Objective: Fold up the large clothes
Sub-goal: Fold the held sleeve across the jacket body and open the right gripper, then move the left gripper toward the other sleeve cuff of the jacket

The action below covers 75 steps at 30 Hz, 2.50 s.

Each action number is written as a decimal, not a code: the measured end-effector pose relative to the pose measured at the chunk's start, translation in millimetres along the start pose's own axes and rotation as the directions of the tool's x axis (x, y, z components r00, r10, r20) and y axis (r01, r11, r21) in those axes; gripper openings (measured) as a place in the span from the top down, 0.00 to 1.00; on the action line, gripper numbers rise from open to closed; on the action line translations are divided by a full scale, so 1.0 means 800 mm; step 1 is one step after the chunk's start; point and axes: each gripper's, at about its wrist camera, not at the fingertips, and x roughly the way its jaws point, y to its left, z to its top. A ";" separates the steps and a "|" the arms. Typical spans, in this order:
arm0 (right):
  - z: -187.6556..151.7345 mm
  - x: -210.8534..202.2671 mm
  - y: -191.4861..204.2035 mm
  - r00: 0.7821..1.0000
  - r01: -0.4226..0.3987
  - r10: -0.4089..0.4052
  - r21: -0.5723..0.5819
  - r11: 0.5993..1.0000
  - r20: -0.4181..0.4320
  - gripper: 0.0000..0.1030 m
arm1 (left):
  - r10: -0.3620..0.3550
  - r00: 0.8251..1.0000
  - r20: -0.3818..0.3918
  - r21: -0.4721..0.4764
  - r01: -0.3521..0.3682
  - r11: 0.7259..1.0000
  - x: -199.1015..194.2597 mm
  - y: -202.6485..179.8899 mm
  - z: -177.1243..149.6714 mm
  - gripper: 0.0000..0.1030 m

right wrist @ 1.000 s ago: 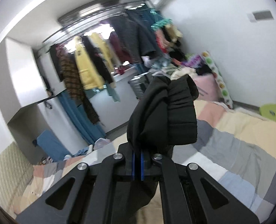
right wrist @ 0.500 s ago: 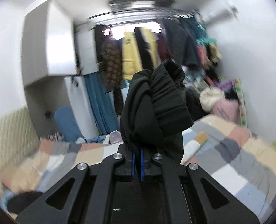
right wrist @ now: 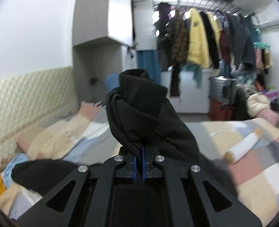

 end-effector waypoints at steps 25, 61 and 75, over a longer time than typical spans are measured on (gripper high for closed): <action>-0.245 0.169 0.059 0.838 -0.234 0.173 -0.055 0.971 -0.517 0.94 | 0.035 0.993 -0.109 -0.121 -0.048 0.991 0.069 0.043 -0.012 0.03; -0.129 -0.144 -0.093 0.979 -0.073 0.078 0.033 0.997 -0.190 0.36 | 0.046 0.998 -0.053 -0.030 -0.048 0.998 -0.030 0.006 -0.016 0.03; -0.177 -0.226 -0.162 0.976 0.008 0.014 0.101 0.995 -0.217 0.36 | 0.024 0.999 -0.047 -0.018 -0.025 1.000 -0.045 -0.009 -0.020 0.03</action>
